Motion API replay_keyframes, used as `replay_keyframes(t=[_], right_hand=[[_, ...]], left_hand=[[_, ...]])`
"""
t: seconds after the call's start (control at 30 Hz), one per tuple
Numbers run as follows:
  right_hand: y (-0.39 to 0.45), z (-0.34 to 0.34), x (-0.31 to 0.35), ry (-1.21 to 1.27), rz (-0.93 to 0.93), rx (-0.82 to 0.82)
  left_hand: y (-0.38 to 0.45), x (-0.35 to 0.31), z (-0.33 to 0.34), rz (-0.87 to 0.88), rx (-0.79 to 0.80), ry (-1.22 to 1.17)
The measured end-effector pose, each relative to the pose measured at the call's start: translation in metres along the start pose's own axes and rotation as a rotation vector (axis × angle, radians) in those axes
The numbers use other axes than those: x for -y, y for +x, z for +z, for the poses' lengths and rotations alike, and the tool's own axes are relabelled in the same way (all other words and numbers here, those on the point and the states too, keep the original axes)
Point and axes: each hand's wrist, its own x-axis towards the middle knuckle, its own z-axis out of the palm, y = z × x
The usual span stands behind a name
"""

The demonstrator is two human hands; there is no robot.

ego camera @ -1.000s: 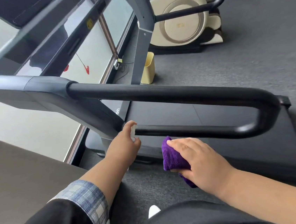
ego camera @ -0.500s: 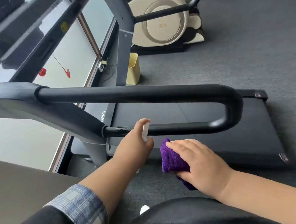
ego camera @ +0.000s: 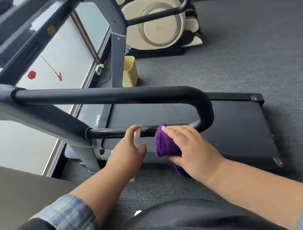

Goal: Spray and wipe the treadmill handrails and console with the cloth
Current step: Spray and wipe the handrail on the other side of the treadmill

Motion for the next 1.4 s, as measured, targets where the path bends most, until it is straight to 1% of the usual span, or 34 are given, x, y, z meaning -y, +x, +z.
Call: replay_keyframes(t=[0.1, 0.17, 0.23, 0.3, 0.37, 0.5, 0.63, 0.77, 0.9, 1.03, 1.27, 1.4], right_hand=[[0.035, -0.005, 0.004, -0.119, -0.016, 0.002], [0.055, -0.001, 0.002, -0.204, -0.024, 0.039], [0.066, 0.004, -0.005, -0.284, 0.047, 0.113], [0.069, 0.008, -0.011, -0.392, 0.113, 0.152], [0.066, 0.013, -0.016, -0.453, 0.102, 0.152], [0.067, 0.025, -0.018, -0.492, 0.029, 0.15], [0.08, 0.037, -0.006, -0.54, 0.021, 0.187], [0.102, 0.059, 0.021, -0.548, -0.031, 0.226], [0.125, 0.085, 0.048, -0.548, -0.042, 0.25], [0.149, 0.113, 0.07, -0.549, -0.064, 0.25], [0.188, 0.171, 0.12, -0.528, -0.12, 0.236], [0.2, 0.186, 0.135, -0.529, -0.088, 0.215]], left_hand=[[-0.021, 0.012, 0.002, -0.038, -0.035, -0.04], [-0.034, 0.02, 0.002, -0.061, -0.053, -0.043], [-0.046, 0.026, 0.001, -0.094, -0.076, -0.036], [-0.057, 0.032, -0.002, -0.124, -0.107, -0.05], [-0.066, 0.038, -0.006, -0.143, -0.131, -0.064], [-0.082, 0.051, -0.013, -0.176, -0.139, -0.084], [-0.087, 0.061, -0.022, -0.171, -0.129, -0.107], [-0.08, 0.074, -0.034, -0.149, -0.129, -0.134], [-0.069, 0.094, -0.046, -0.123, -0.118, -0.172], [-0.055, 0.121, -0.057, -0.116, -0.076, -0.226], [-0.035, 0.169, -0.083, -0.087, -0.011, -0.208], [-0.026, 0.192, -0.1, -0.035, 0.017, -0.234]])
